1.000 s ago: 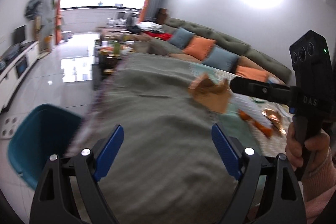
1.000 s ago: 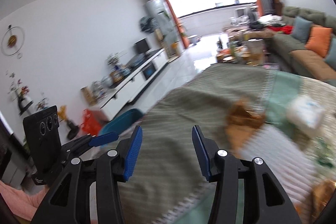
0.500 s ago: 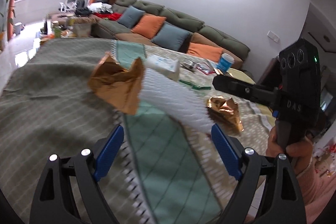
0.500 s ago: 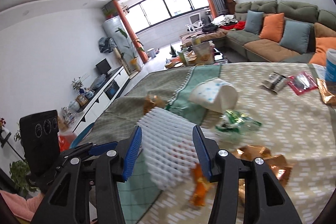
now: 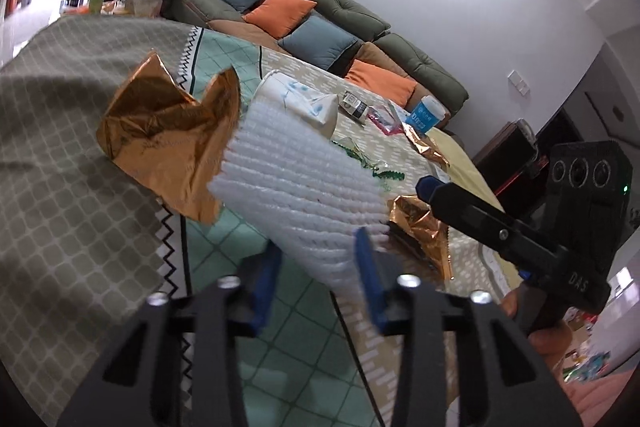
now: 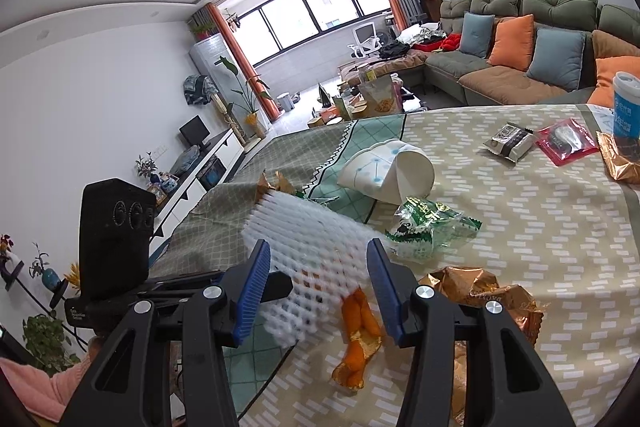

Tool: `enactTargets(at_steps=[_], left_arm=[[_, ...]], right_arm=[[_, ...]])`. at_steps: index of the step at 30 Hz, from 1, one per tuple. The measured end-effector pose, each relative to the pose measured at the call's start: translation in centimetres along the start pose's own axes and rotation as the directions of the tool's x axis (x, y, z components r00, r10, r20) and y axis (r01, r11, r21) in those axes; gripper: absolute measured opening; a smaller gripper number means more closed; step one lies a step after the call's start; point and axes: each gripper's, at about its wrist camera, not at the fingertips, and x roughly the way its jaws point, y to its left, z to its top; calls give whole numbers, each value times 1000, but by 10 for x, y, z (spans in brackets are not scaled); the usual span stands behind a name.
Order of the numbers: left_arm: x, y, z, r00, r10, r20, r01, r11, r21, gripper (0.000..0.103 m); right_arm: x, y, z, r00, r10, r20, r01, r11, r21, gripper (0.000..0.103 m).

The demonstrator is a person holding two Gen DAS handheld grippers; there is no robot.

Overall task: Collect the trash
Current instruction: 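Lift the foam net with the left gripper while the right gripper grasps a gold foil wrapper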

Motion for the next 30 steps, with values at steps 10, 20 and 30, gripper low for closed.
enactTargets(at_steps=[10,20,30], left_arm=[[-34,-13,-12,996,55,64,-62,991,115,14],[-96,4,-32,975,153,159,-172,979,112,14],[-136,33,-43,949,251,192,-261,965,27,14]], right_arm=[[13,7,10,999,36,-7,-36,999,-19,51],[66,34,22,994,56,-90,-63,995,-76,51],[98,51,28,994,8,-112,-21,993,-116,47]])
